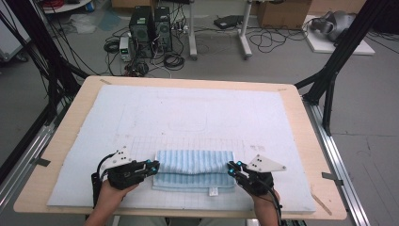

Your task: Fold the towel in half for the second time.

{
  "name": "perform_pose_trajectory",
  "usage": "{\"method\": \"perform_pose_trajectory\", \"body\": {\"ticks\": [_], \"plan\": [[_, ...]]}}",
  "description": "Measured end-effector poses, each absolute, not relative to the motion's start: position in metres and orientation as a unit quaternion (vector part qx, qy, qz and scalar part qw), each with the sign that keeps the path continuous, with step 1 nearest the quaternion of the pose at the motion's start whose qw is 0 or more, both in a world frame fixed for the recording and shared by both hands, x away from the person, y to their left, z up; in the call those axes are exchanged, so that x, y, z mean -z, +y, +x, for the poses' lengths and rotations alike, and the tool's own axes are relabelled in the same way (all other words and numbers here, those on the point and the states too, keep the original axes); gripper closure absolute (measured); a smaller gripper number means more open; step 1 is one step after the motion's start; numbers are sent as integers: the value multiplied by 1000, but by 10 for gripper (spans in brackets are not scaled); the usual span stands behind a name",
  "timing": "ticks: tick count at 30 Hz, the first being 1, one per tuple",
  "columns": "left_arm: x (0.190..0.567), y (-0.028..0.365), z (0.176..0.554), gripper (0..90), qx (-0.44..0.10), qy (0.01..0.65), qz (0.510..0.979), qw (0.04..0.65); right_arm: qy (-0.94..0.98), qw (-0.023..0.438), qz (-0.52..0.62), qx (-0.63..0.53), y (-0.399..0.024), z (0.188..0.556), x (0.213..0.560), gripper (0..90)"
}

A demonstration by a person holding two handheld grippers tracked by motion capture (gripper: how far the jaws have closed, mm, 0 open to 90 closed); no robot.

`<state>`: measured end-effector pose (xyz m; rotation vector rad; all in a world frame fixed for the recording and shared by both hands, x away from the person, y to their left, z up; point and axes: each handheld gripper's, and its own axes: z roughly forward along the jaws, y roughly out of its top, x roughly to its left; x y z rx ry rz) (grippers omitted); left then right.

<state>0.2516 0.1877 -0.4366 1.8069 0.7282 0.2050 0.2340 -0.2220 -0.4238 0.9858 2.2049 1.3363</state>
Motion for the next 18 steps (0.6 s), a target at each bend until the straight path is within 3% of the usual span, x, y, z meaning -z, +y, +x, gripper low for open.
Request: {"method": "perform_pose_trajectory", "body": {"ticks": [7, 9, 11, 12, 13, 18], "plan": [[447, 191, 244, 817, -80, 311, 770, 552, 798, 196, 345, -453, -218, 226, 428, 821], [448, 193, 244, 743, -73, 313, 767, 555, 799, 192, 345, -454, -219, 224, 431, 798], [445, 195, 245, 580, -68, 325, 756, 564, 796, 189, 354, -453, -220, 222, 433, 672], [444, 197, 245, 549, -72, 328, 751, 569, 789, 189, 369, -454, -222, 221, 433, 553], [441, 198, 246, 529, -79, 331, 745, 574, 783, 189, 378, -456, -224, 221, 432, 497], [428, 196, 257, 484, -94, 331, 729, 592, 750, 208, 391, -491, -224, 225, 413, 417]]}}
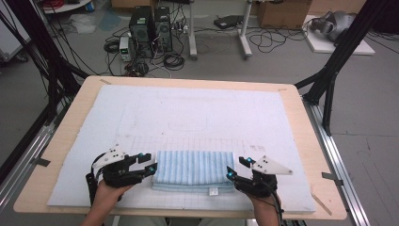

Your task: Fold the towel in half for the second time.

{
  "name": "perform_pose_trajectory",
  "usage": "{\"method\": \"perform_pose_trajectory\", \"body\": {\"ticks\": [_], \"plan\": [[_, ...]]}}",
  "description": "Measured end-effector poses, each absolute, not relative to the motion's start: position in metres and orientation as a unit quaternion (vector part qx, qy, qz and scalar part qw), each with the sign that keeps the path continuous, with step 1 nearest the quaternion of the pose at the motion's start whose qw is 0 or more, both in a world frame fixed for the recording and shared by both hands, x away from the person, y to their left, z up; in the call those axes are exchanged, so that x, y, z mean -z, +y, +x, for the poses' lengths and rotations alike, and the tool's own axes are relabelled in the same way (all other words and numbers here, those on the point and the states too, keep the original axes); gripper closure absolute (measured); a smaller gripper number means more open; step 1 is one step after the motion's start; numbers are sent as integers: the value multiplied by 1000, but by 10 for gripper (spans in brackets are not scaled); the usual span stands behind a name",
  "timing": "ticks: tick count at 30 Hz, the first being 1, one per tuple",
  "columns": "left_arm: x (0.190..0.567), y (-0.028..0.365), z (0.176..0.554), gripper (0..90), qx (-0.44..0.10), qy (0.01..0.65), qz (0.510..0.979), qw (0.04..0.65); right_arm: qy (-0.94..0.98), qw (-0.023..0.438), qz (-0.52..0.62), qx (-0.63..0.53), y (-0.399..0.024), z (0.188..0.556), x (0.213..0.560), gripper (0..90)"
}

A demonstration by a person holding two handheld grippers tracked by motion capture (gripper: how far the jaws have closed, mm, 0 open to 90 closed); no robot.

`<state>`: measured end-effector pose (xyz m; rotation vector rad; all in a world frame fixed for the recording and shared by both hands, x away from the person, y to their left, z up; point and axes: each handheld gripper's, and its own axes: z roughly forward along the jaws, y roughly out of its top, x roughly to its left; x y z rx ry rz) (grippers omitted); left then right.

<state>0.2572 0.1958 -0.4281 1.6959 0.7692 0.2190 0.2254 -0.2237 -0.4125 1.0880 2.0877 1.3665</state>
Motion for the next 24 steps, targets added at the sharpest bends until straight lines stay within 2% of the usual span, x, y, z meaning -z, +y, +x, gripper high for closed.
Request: {"method": "perform_pose_trajectory", "body": {"ticks": [5, 7, 11, 17, 24], "plan": [[435, 184, 263, 568, -100, 334, 749, 563, 783, 221, 376, -443, -203, 243, 413, 472], [440, 182, 263, 602, -97, 341, 754, 554, 800, 214, 368, -423, -196, 246, 420, 499], [448, 177, 261, 654, -85, 343, 775, 523, 824, 199, 354, -394, -191, 243, 436, 500], [452, 172, 260, 666, -76, 355, 795, 486, 843, 202, 336, -369, -189, 236, 440, 486], [452, 173, 257, 658, -74, 351, 800, 481, 840, 189, 339, -379, -195, 231, 442, 465]]}}
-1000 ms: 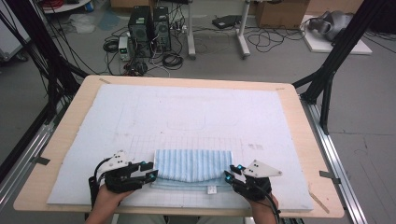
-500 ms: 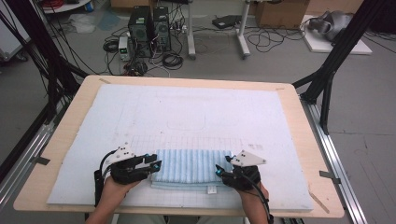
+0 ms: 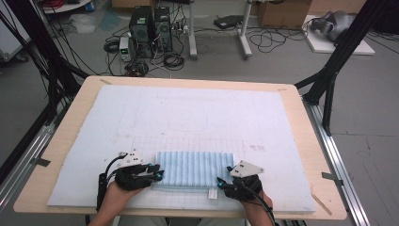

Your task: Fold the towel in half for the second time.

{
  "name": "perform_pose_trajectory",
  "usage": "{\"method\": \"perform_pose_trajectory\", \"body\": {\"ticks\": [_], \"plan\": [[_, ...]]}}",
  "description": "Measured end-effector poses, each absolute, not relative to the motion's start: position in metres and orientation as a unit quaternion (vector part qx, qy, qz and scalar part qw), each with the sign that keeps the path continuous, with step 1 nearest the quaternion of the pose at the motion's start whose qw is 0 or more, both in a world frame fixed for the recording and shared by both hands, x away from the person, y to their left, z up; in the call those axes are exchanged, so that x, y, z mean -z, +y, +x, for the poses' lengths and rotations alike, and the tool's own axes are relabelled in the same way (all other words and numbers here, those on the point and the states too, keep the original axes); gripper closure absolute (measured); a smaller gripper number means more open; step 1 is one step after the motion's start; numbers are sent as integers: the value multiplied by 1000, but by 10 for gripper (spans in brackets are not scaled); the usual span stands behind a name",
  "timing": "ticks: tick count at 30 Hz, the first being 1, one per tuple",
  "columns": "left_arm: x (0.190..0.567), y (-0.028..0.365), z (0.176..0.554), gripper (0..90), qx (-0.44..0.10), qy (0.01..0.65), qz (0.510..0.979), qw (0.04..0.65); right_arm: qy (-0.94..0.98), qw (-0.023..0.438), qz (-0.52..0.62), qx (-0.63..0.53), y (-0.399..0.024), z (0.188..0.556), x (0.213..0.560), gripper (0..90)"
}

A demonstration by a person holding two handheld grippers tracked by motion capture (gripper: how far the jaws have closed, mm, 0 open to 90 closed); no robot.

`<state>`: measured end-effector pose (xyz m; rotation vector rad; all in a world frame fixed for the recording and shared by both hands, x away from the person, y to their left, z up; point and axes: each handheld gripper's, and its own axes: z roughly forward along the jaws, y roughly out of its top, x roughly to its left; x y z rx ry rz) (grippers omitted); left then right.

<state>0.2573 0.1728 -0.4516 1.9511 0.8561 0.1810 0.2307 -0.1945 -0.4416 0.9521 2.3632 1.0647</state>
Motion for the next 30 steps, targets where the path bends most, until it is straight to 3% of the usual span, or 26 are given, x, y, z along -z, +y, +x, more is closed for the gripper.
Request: {"method": "perform_pose_trajectory", "body": {"ticks": [2, 4, 9, 19, 30], "plan": [[451, 175, 258, 623, -69, 348, 797, 489, 836, 183, 339, -390, -199, 230, 442, 447], [450, 178, 258, 528, -71, 345, 787, 506, 823, 173, 341, -419, -207, 231, 439, 429], [442, 190, 261, 433, -97, 346, 756, 547, 805, 173, 344, -451, -215, 231, 432, 370], [432, 206, 260, 175, -135, 350, 711, 595, 790, 200, 358, -457, -219, 239, 421, 150], [421, 221, 262, 190, -171, 328, 698, 613, 777, 230, 362, -461, -240, 240, 412, 114]]}}
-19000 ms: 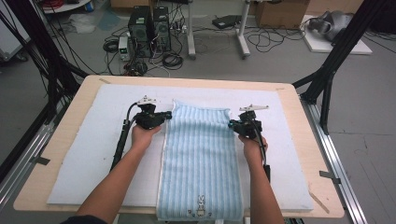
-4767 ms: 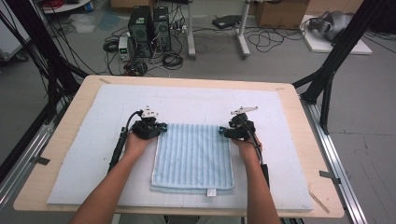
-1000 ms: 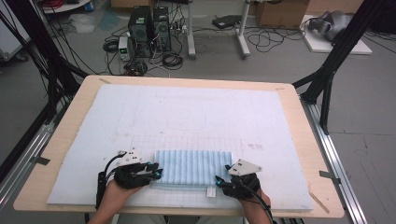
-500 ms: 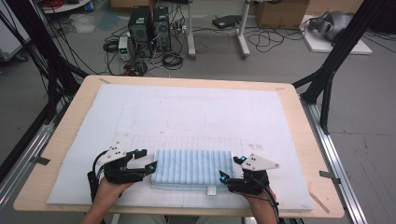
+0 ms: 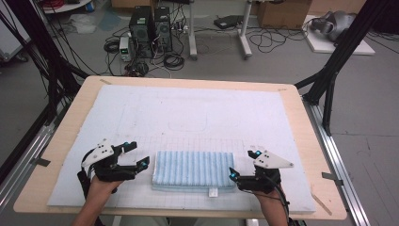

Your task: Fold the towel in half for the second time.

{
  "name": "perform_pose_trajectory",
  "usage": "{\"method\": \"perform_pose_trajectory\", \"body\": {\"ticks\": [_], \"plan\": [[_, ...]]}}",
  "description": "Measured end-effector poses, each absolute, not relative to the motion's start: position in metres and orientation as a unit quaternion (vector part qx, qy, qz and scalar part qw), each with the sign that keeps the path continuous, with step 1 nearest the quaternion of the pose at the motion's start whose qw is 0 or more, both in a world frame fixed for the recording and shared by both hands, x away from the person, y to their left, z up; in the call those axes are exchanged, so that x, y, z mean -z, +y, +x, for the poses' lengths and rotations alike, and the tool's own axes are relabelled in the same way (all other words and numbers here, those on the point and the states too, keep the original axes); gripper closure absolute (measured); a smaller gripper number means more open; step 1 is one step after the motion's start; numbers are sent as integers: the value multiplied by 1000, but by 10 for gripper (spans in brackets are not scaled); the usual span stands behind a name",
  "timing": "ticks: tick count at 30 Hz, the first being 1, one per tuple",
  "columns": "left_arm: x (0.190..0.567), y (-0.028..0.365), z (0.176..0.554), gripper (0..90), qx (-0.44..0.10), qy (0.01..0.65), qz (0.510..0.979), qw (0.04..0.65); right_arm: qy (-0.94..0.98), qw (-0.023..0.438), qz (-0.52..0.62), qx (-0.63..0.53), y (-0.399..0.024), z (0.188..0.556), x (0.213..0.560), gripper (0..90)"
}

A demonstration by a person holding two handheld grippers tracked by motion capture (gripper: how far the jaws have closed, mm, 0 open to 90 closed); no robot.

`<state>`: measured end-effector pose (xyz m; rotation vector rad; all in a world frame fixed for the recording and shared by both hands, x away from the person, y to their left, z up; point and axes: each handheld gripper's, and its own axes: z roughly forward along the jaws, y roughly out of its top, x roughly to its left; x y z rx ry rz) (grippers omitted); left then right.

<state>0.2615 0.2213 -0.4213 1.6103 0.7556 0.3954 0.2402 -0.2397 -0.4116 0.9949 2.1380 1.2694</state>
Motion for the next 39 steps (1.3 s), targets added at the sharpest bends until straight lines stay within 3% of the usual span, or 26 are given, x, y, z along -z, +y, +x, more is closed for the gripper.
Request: {"method": "perform_pose_trajectory", "body": {"ticks": [13, 39], "plan": [[420, 250, 248, 171, -214, 347, 676, 614, 749, 269, 391, -463, -278, 222, 408, 113], [418, 264, 241, 172, -220, 359, 675, 606, 741, 273, 398, -467, -282, 219, 407, 113]]}}
